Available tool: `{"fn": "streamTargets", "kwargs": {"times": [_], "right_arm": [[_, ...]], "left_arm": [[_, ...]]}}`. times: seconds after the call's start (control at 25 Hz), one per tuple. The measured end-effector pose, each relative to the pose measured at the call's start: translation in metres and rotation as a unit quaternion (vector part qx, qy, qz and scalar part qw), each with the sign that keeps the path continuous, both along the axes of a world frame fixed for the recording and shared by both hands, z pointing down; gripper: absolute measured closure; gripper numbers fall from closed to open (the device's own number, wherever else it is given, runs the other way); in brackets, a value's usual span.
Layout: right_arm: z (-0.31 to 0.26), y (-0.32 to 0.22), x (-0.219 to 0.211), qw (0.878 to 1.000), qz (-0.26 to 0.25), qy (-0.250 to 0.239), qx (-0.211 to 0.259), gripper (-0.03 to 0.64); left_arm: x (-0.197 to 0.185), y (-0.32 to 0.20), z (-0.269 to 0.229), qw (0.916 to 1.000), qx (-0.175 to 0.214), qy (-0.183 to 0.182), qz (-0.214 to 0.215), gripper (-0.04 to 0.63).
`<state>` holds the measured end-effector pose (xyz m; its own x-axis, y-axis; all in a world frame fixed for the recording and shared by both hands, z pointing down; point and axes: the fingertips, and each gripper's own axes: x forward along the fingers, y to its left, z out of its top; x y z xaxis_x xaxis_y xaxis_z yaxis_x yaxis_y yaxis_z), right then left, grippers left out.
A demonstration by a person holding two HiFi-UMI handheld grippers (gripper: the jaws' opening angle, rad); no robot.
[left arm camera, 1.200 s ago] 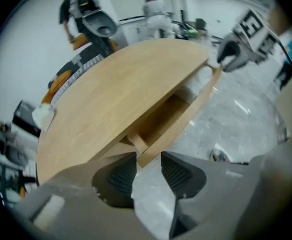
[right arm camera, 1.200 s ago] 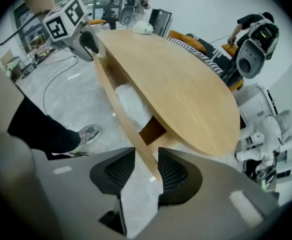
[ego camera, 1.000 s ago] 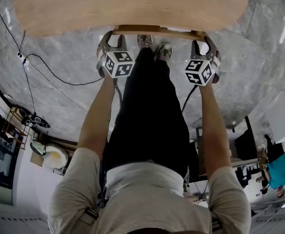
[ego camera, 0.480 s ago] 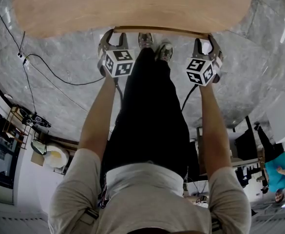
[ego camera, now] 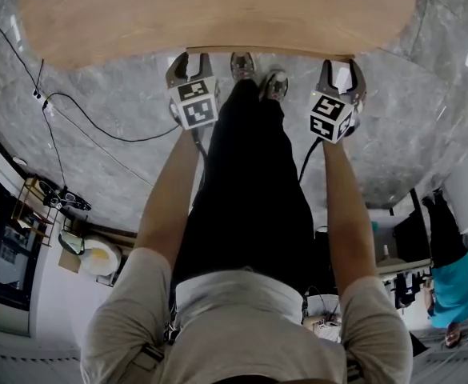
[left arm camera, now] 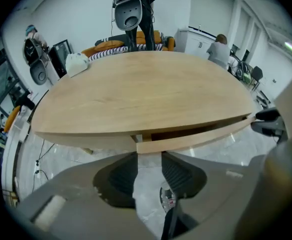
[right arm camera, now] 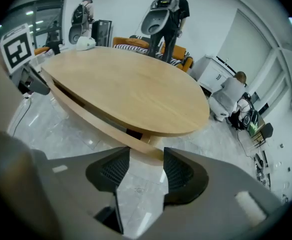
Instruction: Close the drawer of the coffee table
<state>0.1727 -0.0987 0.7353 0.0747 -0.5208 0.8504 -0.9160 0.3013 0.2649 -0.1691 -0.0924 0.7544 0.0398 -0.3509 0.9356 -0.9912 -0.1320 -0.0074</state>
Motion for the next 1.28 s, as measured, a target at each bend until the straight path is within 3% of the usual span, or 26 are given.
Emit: {"fn": "streamTargets", "kwargs": {"times": [0.76,0.88,1.08,1.28], "right_arm": [[-0.005,-0.027,0.003,0.997,0.059,-0.005,0.047,0.397],[-0.005,-0.027,0.004,0.997,0.06,-0.001,0.042,0.408],[-0.024,-0.014,-0.008,0.999,0.025,0.001,0.038,0.538],[-0.09,-0.015,-0.045,0.995,-0.033,-0.041,0.084,0.609]], "left_arm": [[0.003,-0.03,-0.002,0.9967,0.032,0.044,-0.06,0.439],[0.01,-0.031,-0.006,0.9979,0.035,0.043,-0.036,0.46],[0.044,-0.006,-0.031,0.9974,0.028,0.063,0.022,0.489],[0.078,0.0,-0.094,0.9916,0.076,0.082,0.065,0.528]]}}
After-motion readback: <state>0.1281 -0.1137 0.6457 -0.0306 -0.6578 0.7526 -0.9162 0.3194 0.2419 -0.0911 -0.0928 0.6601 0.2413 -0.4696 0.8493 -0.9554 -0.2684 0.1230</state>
